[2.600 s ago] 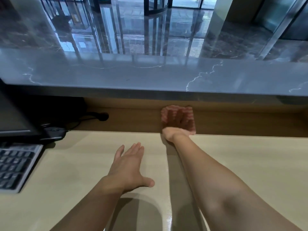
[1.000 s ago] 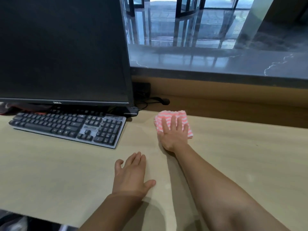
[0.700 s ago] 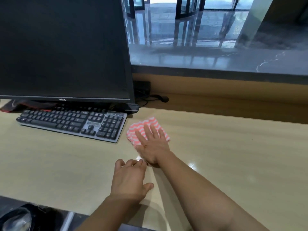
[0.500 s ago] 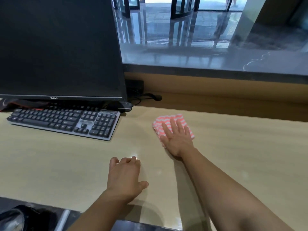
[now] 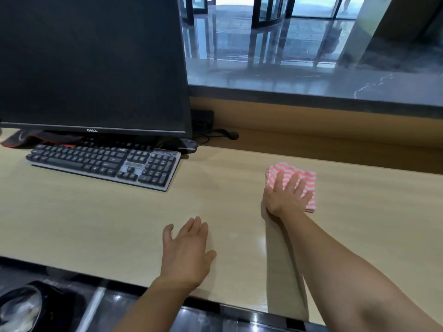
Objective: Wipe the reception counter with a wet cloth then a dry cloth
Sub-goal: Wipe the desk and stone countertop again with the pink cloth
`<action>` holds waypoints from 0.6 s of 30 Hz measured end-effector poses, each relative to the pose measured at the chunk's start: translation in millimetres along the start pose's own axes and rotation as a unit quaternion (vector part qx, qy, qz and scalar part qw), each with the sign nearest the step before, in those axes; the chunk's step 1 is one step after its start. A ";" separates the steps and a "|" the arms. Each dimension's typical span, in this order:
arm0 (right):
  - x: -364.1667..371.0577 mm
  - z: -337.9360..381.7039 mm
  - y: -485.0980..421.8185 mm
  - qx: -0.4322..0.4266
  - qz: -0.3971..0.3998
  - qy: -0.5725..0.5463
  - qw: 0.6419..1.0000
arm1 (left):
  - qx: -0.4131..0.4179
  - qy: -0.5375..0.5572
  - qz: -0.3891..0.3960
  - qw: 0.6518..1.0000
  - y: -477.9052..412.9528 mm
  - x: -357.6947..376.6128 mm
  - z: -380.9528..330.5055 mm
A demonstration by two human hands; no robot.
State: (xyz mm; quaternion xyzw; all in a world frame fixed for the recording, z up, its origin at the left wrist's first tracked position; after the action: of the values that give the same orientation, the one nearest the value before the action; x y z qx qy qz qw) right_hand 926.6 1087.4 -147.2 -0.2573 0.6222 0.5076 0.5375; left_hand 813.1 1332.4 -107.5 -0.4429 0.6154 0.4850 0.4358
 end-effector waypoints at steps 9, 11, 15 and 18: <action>74.4 184.0 117.7 -0.283 0.047 0.086 0.954 | -0.033 0.007 -0.046 0.998 46.4 -8.1 30.4; 81.3 192.4 131.5 -0.332 0.054 0.115 0.935 | -0.037 -0.017 -0.039 0.998 50.5 -7.9 28.0; 68.4 162.5 129.1 -0.366 0.034 0.113 0.923 | -0.035 -0.049 -0.027 0.998 53.9 -4.2 17.3; 53.5 114.1 106.7 -0.322 0.022 0.087 0.942 | -0.043 -0.070 -0.017 0.996 52.2 -2.1 13.2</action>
State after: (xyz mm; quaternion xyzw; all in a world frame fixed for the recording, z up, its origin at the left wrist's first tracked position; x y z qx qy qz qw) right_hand 865.2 1240.7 -148.4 -0.4466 0.4753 0.6680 0.3584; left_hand 764.5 1352.8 -96.4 -0.4368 0.5545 0.5336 0.4660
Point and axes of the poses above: each hand's wrist, its own y-axis away from the middle knuckle, its own x-axis out of the palm, z = x × y, the point moved 9 cm from there along -y, towards the middle knuckle, and after that the axes turned 3 degrees about y, right-handed, at the moved point
